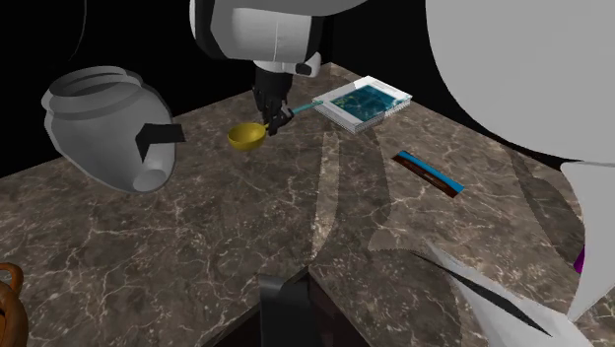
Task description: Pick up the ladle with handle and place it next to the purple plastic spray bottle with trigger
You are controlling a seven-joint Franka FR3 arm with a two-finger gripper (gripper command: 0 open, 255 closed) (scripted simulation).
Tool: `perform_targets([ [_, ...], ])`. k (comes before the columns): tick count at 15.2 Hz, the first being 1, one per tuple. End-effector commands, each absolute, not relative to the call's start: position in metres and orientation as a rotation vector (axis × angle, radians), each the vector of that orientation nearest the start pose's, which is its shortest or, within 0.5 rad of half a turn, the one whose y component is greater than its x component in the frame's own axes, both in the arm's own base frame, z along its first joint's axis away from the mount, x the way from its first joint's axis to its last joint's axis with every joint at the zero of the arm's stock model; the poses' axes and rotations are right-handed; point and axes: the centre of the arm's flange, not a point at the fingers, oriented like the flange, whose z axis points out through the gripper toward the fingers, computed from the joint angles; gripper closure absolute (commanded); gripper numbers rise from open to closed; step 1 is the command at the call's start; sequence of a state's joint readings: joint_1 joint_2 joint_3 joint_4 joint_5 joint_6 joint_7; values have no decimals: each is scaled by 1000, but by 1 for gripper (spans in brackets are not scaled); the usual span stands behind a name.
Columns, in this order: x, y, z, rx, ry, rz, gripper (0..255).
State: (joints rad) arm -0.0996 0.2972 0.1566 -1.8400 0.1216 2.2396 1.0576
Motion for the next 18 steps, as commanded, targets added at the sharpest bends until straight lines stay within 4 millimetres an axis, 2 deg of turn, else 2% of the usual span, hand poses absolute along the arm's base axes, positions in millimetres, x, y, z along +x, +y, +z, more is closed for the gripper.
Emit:
perform_targets([
  [1,638,33,390,-2542,1524,-18,255],
  [18,638,33,480,-2542,1524,-18,255],
])
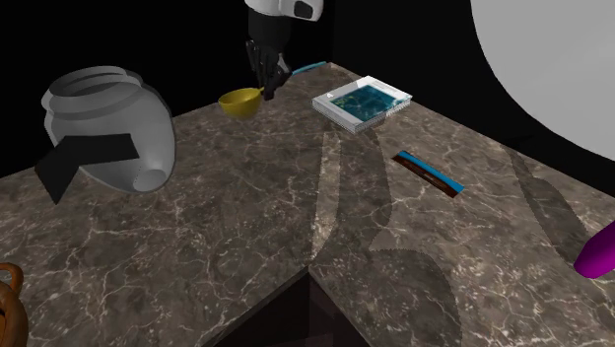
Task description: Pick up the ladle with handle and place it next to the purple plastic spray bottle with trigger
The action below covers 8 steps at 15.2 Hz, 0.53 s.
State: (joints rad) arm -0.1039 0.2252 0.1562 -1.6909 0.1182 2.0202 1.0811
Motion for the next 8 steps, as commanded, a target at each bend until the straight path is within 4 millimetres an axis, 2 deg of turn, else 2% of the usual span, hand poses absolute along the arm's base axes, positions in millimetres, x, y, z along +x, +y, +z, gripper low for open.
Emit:
perform_targets([
  [1,638,33,485,-2542,1524,-18,255],
  [8,638,33,522,-2542,1524,-18,255],
])
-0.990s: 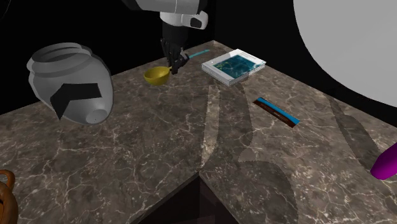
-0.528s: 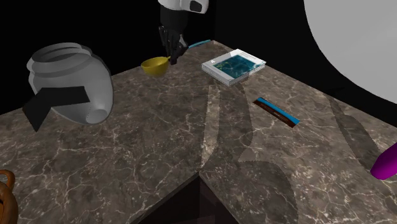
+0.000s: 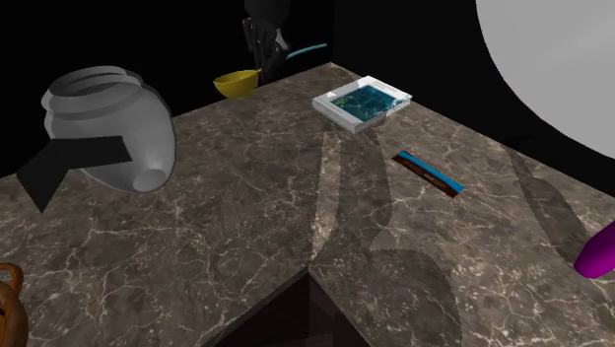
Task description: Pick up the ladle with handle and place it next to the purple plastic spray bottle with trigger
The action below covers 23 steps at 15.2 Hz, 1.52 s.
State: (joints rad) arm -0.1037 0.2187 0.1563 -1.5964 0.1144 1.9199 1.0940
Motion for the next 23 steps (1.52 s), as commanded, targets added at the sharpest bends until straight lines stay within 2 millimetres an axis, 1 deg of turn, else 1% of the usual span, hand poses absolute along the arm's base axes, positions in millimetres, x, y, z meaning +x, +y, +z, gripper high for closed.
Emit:
perform_targets([
  [1,638,33,527,-2542,1524,-18,255],
  [23,638,33,643,-2542,1524,-18,255],
])
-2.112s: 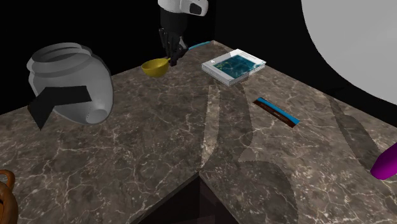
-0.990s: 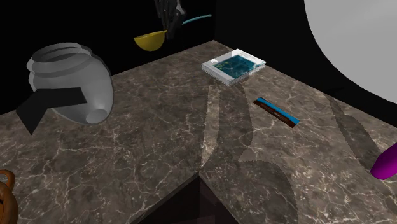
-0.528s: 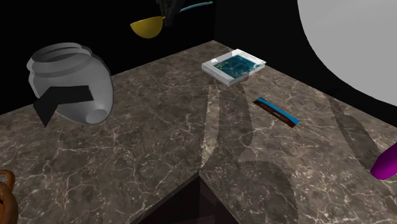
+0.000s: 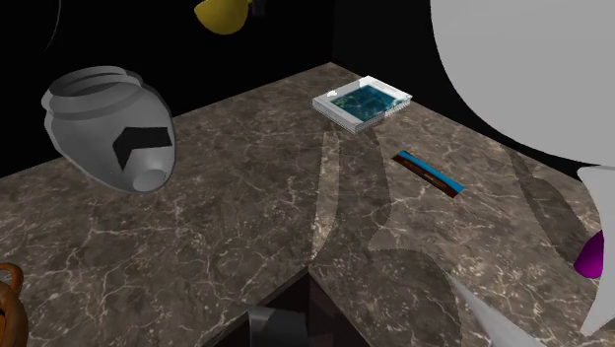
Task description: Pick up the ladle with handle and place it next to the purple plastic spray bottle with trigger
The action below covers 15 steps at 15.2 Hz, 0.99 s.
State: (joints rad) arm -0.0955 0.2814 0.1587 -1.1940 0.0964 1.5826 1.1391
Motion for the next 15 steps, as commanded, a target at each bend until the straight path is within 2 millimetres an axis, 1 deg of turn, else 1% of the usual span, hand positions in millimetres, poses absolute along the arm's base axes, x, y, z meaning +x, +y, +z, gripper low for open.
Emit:
perform_targets([
  [1,638,33,648,-2542,1524,-18,255],
  [15,487,-73,648,-2542,1524,-18,255],
])
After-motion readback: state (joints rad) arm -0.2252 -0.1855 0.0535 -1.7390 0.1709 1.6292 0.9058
